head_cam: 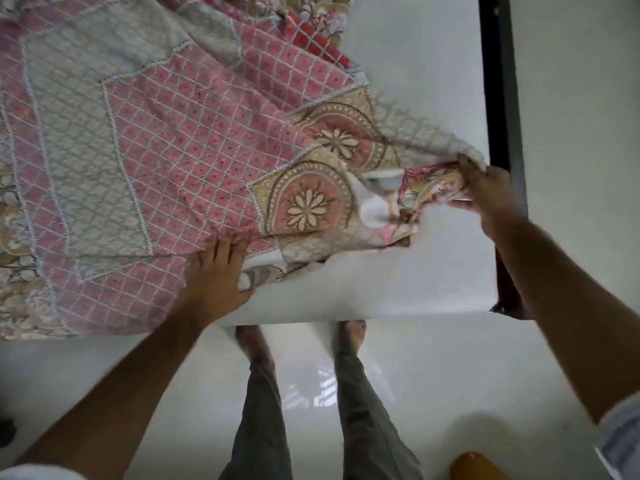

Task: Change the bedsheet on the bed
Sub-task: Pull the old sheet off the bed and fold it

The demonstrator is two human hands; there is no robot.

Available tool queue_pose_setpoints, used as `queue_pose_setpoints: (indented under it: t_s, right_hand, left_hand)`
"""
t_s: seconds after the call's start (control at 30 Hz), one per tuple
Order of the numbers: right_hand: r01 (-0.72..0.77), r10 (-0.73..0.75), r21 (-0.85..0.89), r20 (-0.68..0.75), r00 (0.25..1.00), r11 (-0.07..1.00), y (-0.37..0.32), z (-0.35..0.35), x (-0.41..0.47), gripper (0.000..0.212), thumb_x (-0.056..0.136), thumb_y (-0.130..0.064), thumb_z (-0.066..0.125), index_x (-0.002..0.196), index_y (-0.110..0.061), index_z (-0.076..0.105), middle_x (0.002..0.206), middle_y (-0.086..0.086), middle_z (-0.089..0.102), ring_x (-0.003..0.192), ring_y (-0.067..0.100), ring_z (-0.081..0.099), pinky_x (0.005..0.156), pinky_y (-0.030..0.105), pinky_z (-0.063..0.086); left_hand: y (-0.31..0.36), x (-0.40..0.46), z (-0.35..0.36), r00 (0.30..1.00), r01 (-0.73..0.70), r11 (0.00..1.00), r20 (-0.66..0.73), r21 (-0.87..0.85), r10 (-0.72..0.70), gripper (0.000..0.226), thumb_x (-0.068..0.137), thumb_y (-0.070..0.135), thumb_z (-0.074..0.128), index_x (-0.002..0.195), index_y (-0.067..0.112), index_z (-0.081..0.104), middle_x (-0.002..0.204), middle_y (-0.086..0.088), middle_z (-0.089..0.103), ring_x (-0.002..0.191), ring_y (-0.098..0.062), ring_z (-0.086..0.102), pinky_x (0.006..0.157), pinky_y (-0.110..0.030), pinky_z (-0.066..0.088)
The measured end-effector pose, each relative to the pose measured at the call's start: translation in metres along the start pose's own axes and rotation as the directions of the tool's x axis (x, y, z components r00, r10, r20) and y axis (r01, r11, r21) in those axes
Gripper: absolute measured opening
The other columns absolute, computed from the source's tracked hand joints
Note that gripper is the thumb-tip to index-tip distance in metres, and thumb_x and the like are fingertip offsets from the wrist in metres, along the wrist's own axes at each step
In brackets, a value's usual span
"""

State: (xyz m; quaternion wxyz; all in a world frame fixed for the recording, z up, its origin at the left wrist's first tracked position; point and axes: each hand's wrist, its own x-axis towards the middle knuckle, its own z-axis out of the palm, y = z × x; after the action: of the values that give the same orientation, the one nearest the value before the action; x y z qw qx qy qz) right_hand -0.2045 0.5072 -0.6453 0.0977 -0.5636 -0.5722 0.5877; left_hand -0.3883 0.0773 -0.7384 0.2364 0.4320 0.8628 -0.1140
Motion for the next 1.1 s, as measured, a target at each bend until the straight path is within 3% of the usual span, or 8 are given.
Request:
queue_pose_setpoints:
  t_s: [0.23,0.4,0.5,0.67,0.8,0.87,1.0,1.1]
  right_hand:
    - [-0.147,0.185,-0.147,0.299,0.936,0.978,0.051,0.012,0.006,0.011,0.088,-0.027,0.076,0.088,-0.018,0.07,0.083,-0.003,0.069,0.081,0.015,0.064,0.079,0.034,0.049]
    - [-0.034,0.03,0.018,0.188,0.982,0.999,0.038,-0.032,0.018,0.019,0.089,-0.032,0.074,0.08,-0.017,0.066,0.06,-0.008,0.064,0.05,0.009,0.058,0.05,0.02,0.042]
    - [0.182,-0.154,-0.218,0.141,0.978,0.959,0.028,-0.047,0.041,0.02,0.089,-0.032,0.075,0.078,-0.022,0.062,0.064,-0.008,0.061,0.051,0.006,0.054,0.042,0.018,0.04]
    - [0.462,-0.461,-0.818,0.283,0.841,0.341,0.055,-0.036,0.039,0.061,0.082,-0.011,0.07,0.138,-0.014,0.044,0.134,0.013,0.049,0.121,0.034,0.049,0.097,0.047,0.042]
    - [0.79,-0.305,-0.592,0.79,0.532,-0.156,0.079,-0.029,0.018,0.08,0.077,-0.018,0.07,0.149,-0.017,0.035,0.145,0.008,0.043,0.139,0.029,0.036,0.117,0.057,0.012]
    - [0.777,-0.212,-0.613,0.786,0.581,-0.143,0.089,-0.032,0.022,0.082,0.08,-0.023,0.073,0.151,-0.02,0.032,0.145,0.006,0.041,0.137,0.028,0.039,0.115,0.057,0.017]
    - [0.736,-0.373,-0.643,0.643,0.668,0.211,0.082,-0.032,0.023,0.045,0.087,-0.019,0.065,0.131,-0.024,0.052,0.126,0.001,0.057,0.119,0.028,0.05,0.1,0.048,0.028]
    - [0.805,-0.485,-0.589,0.686,0.542,0.066,0.081,-0.026,0.007,0.026,0.084,-0.016,0.068,0.109,-0.023,0.065,0.109,-0.002,0.064,0.107,0.028,0.054,0.092,0.049,0.033]
  left_hand:
    - [0.064,-0.007,-0.024,0.992,-0.035,0.999,-0.122,0.027,0.038,0.079,0.067,0.015,0.078,0.14,0.013,0.049,0.139,-0.014,0.053,0.118,-0.037,0.055,0.084,-0.051,0.05]
    - [0.082,-0.001,-0.03,0.997,0.032,0.994,-0.07,0.107,-0.025,0.073,0.067,0.01,0.076,0.135,0.013,0.051,0.127,-0.013,0.058,0.103,-0.038,0.058,0.074,-0.048,0.05]
    - [0.08,0.001,-0.032,0.995,0.065,0.988,-0.086,0.14,-0.053,0.054,0.063,0.004,0.076,0.114,0.01,0.061,0.1,-0.015,0.063,0.085,-0.038,0.061,0.067,-0.046,0.05]
    - [0.089,0.002,-0.033,0.981,0.008,0.997,-0.192,0.079,0.007,0.039,0.065,0.006,0.074,0.101,0.01,0.059,0.093,-0.015,0.059,0.082,-0.037,0.059,0.067,-0.045,0.047]
    - [0.12,0.008,-0.027,0.949,-0.127,0.984,-0.272,0.127,0.157,0.038,0.078,0.019,0.067,0.114,0.015,0.058,0.101,-0.008,0.059,0.09,-0.032,0.058,0.072,-0.043,0.044]
    - [0.132,0.012,-0.023,0.927,-0.167,0.971,-0.307,0.17,0.214,0.029,0.086,0.023,0.058,0.114,0.017,0.058,0.099,-0.006,0.059,0.088,-0.03,0.057,0.07,-0.042,0.041]
    - [0.142,0.022,-0.026,0.916,-0.191,0.975,-0.338,0.109,0.217,0.016,0.093,0.022,0.056,0.107,0.018,0.061,0.094,-0.005,0.063,0.085,-0.03,0.06,0.072,-0.042,0.044]
    - [0.158,0.02,-0.035,0.894,-0.312,0.928,-0.394,-0.202,0.215,0.023,0.097,0.031,0.047,0.101,0.016,0.064,0.087,-0.003,0.065,0.078,-0.028,0.064,0.068,-0.04,0.048]
